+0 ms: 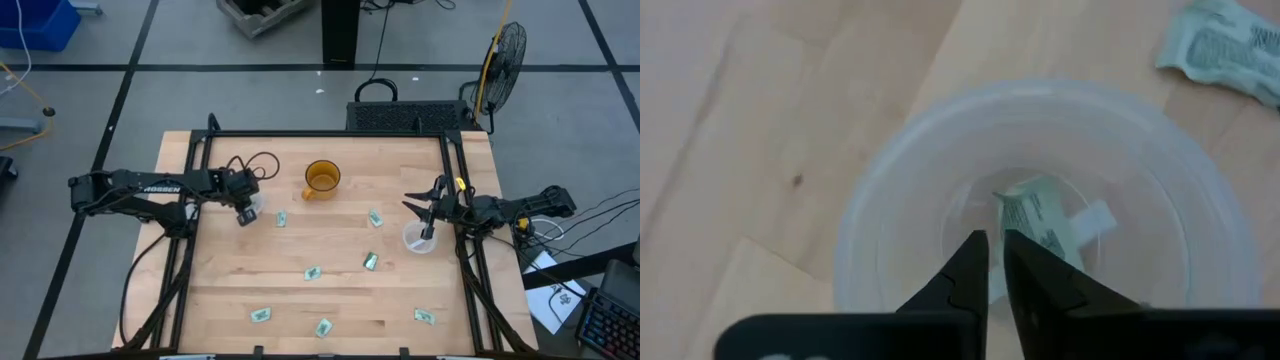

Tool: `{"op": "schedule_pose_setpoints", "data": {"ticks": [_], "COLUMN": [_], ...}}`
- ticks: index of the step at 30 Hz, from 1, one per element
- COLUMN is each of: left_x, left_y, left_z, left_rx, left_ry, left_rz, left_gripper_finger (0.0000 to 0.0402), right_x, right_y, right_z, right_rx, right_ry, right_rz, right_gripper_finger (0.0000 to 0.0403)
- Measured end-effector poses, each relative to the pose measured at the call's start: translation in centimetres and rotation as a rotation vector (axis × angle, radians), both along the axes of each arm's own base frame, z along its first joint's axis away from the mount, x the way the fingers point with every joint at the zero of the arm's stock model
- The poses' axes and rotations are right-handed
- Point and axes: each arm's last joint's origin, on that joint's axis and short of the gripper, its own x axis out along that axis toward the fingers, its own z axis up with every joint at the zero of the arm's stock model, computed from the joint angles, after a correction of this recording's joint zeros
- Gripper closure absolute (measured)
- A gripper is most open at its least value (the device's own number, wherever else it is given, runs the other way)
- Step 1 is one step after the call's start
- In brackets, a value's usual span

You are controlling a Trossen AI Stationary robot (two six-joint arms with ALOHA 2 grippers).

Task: Pick and place Stevia / Truvia into bins
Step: Put the light green stevia packet into the right transparent container

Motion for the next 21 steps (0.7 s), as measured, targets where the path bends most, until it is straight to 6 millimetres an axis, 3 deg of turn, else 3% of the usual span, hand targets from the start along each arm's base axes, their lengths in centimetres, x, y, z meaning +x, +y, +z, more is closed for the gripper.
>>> {"op": "schedule_pose_setpoints", "data": {"ticks": [6,12,16,21], "left_x": [0.0,0.3,1.4,3.2], "left_y": [0.0,-0.3,-0.4,-0.3], "left_z": [0.0,0.8,2.7,6.4], "left_rx": [0.019,-0.048,-0.027,0.037], "left_ry": [0.004,-0.030,-0.059,-0.159], "left_rz": [0.009,0.002,-0.053,-0.124], "left_gripper_finger": [0.0315,0.0303,0.0302,0.0302], "right_x": [0.0,-0.2,0.0,0.8], "right_y": [-0.1,-0.3,-0.2,0.2], "right_z": [0.0,0.7,0.5,3.8], "right_rx": [0.003,-0.045,-0.081,-0.114], "right_ry": [-0.005,-0.047,0.015,0.033], "right_rz": [-0.029,-0.109,-0.106,-0.014], "right_gripper_finger": [0.0301,0.0262,0.0238,0.0228]}}
